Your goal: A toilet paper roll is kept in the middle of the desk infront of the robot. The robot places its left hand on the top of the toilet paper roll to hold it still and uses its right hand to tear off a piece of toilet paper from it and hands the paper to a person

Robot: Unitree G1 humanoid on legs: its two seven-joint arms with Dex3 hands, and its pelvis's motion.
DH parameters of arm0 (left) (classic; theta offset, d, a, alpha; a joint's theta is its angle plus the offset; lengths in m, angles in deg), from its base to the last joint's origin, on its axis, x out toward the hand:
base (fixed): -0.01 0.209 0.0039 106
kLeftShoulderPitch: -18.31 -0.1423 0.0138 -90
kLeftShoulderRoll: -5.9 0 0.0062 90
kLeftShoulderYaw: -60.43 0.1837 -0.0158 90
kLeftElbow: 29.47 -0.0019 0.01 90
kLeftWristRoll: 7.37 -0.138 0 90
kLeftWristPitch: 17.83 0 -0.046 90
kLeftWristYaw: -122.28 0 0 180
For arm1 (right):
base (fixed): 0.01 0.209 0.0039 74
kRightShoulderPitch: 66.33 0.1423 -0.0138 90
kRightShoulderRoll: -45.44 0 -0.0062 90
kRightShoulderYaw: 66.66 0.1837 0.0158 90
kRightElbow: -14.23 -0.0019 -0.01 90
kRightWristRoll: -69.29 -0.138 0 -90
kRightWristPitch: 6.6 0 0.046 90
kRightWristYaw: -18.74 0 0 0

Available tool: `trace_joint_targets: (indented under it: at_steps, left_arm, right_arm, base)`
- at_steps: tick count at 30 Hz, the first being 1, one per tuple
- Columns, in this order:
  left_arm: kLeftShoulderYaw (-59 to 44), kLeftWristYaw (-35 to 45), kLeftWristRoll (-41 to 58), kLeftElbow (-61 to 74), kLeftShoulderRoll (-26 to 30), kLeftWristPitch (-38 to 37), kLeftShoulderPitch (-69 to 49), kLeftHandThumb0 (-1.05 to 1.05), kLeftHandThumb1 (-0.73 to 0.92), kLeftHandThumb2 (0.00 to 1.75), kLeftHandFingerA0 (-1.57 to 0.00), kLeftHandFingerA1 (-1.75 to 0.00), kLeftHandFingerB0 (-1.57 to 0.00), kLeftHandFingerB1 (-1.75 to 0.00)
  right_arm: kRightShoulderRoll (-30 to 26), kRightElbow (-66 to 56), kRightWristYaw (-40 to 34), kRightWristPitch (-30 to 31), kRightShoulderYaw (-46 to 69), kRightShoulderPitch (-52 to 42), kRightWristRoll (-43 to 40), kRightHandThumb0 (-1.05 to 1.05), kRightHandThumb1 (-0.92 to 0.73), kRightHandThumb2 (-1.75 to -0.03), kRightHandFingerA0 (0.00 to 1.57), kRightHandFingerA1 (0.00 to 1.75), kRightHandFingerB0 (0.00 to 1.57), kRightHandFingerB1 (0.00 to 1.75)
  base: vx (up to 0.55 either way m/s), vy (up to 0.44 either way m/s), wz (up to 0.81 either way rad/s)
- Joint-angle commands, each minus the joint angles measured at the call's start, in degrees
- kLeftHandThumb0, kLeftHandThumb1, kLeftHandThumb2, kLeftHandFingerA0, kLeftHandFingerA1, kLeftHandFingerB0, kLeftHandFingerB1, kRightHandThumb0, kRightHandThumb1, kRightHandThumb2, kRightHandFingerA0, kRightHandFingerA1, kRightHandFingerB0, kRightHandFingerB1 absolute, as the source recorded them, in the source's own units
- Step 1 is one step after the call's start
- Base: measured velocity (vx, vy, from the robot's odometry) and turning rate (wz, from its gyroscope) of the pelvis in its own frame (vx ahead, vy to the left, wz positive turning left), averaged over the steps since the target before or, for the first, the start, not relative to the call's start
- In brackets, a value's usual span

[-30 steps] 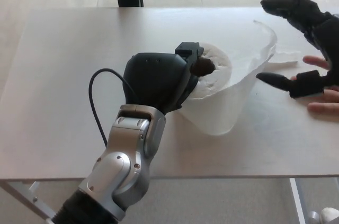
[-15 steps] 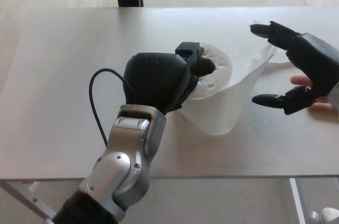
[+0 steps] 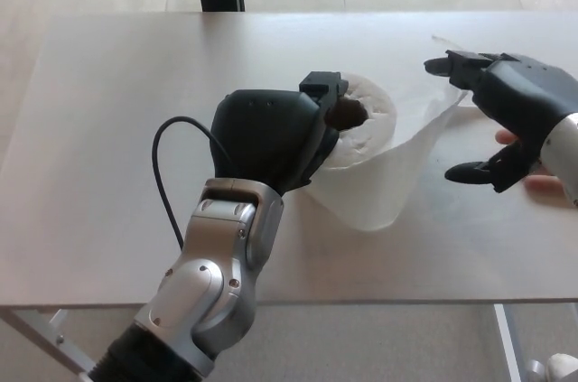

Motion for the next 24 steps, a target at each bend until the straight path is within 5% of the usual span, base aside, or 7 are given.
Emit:
trace_joint_targets:
  at_steps: [1,5,7,8,15,19,24]
  left_arm:
    - [1.4,4.4,0.0,-4.9,2.4,2.2,-2.3,-0.44,0.68,0.74,-0.89,-1.40,-0.50,-0.48]
    - [1.3,5.5,-0.4,-4.2,2.3,3.3,-2.3,-0.43,0.70,0.71,-0.80,-1.14,-0.51,-0.48]
    - [1.5,4.8,-0.3,-4.6,2.4,2.7,-2.6,-0.45,0.69,0.74,-0.87,-1.46,-0.50,-0.50]
    - [1.6,4.7,-0.5,-4.7,2.5,2.5,-2.5,-0.44,0.70,0.70,-0.83,-1.38,-0.52,-0.50]
    - [1.5,3.4,-0.4,-4.6,2.7,1.8,-2.5,-0.44,0.69,0.70,-0.75,-1.06,-0.50,-0.52]
    - [1.6,2.8,-0.5,-4.9,2.3,2.2,-2.5,-0.43,0.69,0.73,-0.81,-1.23,-0.54,-0.53]
    - [1.9,5.4,-1.1,-4.9,2.1,4.4,-2.3,-0.44,0.73,0.66,-0.76,-1.05,-0.61,-0.54]
  right_arm:
    - [-4.5,11.1,8.3,-17.8,-16.0,11.0,34.3,-0.59,-0.34,-0.78,0.00,0.19,0.10,0.44]
    - [-3.3,12.6,6.8,-17.8,-17.2,10.9,33.2,-0.63,-0.41,-0.54,0.00,0.34,0.19,0.39]
    - [-3.0,12.5,6.5,-18.1,-17.3,10.3,32.4,-0.58,-0.33,-0.77,0.00,0.28,0.11,0.48]
    - [-2.7,12.9,5.6,-18.5,-17.5,10.3,32.4,-0.57,-0.45,-0.54,0.00,0.35,0.19,0.38]
    - [0.1,14.9,1.7,-19.7,-18.3,10.2,32.1,-0.39,-0.53,-0.56,0.04,0.45,0.24,0.37]
    - [1.4,14.9,-0.1,-19.0,-17.8,9.9,32.3,-0.37,-0.53,-0.57,0.07,0.47,0.22,0.36]
    - [4.0,17.0,-4.5,-15.1,-14.6,8.3,31.8,-0.36,-0.45,-0.63,0.14,0.52,0.19,0.38]
  base:
    - [0.00,0.000,0.00]
    - [0.00,0.000,0.00]
    - [0.00,0.000,0.00]
    - [0.00,0.000,0.00]
    - [0.00,0.000,0.00]
    - [0.00,0.000,0.00]
    - [0.00,0.000,0.00]
